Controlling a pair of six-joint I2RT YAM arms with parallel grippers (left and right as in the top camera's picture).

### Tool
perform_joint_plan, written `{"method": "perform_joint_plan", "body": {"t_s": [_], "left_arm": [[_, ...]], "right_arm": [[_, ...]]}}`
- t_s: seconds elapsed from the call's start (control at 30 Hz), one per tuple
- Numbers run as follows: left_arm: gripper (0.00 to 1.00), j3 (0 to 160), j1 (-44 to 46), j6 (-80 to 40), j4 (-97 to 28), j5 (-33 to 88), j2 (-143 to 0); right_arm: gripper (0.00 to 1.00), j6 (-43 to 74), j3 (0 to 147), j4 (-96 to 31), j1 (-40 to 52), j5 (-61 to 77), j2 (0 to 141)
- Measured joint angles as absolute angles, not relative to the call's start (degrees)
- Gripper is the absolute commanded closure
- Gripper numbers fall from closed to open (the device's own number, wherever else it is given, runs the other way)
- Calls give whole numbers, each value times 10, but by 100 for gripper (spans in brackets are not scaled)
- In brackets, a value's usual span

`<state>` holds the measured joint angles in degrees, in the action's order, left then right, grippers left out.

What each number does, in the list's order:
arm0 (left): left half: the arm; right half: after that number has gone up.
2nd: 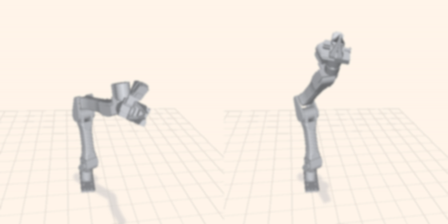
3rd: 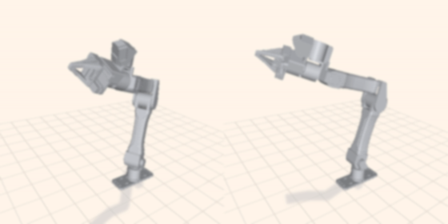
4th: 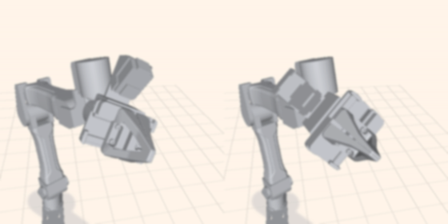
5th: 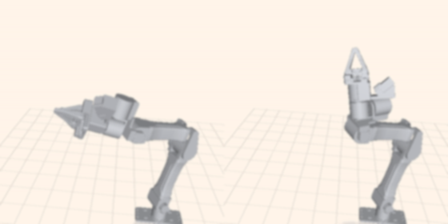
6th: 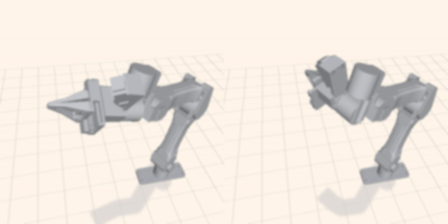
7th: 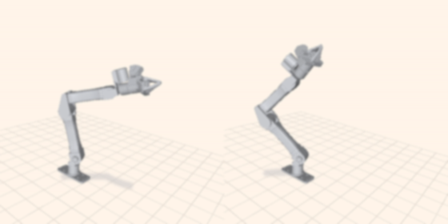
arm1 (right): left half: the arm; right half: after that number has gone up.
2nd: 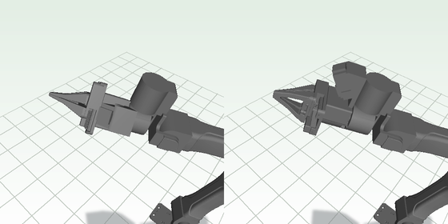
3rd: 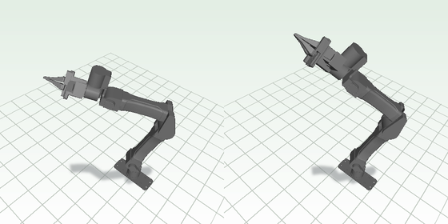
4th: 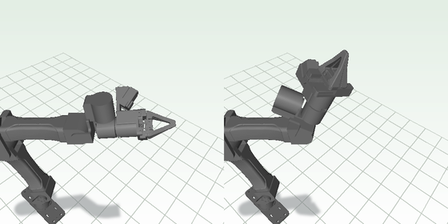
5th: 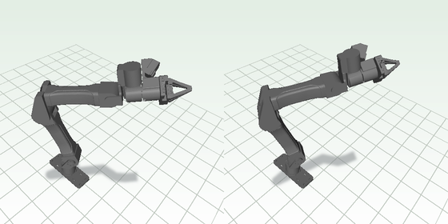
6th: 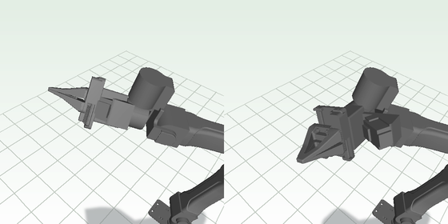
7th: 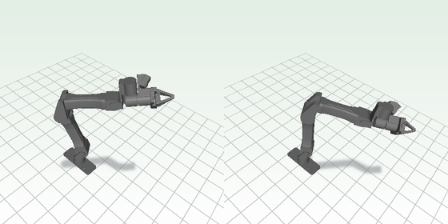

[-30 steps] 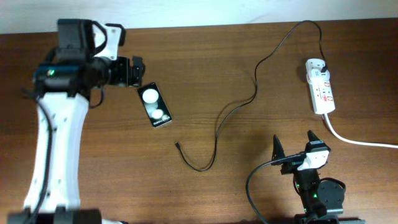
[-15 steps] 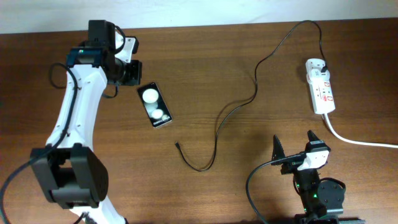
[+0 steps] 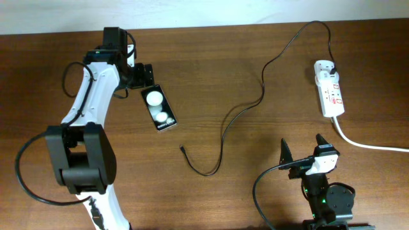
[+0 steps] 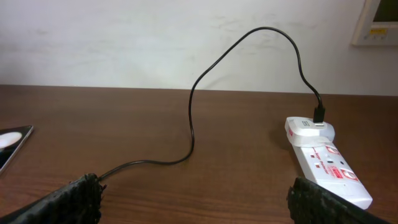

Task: Plug charger to phone and switch on socket
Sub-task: 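Move the left gripper forward over the black phone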

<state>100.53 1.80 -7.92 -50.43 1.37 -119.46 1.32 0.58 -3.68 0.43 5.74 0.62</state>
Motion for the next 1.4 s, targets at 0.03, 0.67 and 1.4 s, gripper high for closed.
{"method": "perform_joint_plan", "body": {"t_s": [0.03, 0.67, 1.4], "left_arm": [[1, 1005, 18, -83, -500, 13, -1199], [1, 1008, 21, -108, -477, 12, -1302], [1, 1020, 83, -166, -535, 13, -1304]], "right_arm": [[1, 13, 6, -37, 4, 58, 6], [1, 13, 6, -37, 4, 57, 6], [1, 13, 6, -37, 4, 58, 6]]}}
